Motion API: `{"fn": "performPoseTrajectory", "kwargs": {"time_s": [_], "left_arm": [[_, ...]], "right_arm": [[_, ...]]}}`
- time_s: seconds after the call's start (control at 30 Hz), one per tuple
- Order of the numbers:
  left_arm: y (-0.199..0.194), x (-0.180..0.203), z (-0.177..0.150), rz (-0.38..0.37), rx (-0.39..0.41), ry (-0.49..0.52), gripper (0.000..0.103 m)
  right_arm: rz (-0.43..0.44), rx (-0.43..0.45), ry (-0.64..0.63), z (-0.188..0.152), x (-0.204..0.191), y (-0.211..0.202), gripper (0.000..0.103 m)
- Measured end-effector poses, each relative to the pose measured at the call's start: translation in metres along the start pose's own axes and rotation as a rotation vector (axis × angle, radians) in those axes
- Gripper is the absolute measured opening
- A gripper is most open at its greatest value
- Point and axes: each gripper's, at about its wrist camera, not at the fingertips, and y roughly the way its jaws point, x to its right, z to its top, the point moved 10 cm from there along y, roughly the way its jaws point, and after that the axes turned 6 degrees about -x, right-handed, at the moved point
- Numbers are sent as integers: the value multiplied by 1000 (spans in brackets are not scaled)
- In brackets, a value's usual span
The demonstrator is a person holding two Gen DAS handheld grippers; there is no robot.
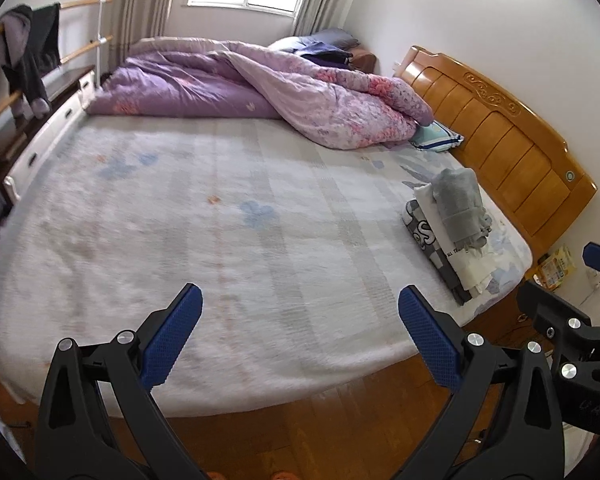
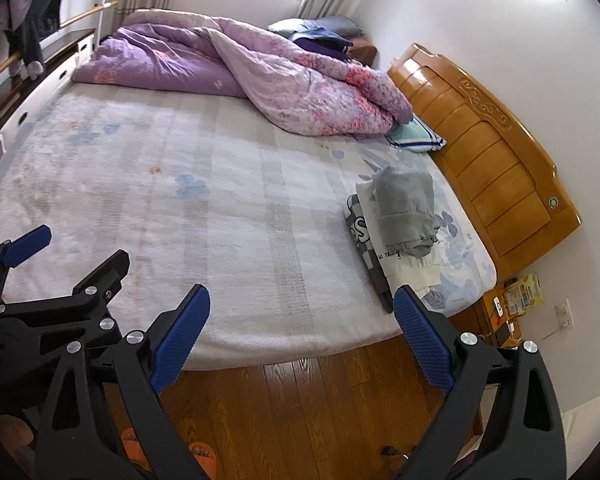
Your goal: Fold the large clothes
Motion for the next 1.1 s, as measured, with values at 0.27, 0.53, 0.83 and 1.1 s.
{"fn": "performPoseTrajectory", "kwargs": {"time_s": [0.27,0.53,0.83,1.1], "left_arm": [[-98,12,13,52,48,-22,99],[-171,34,23,80,103,19,99],[-228,46,30,119,168,51,99],[-267,51,44,144,247,67,99]], "right_arm": [[59,60,9,5,18,-84,90],[51,117,2,1,40,-145,90],[74,169,26,-4,56,-187,90],[88,234,53,0,64,-217,90]]}}
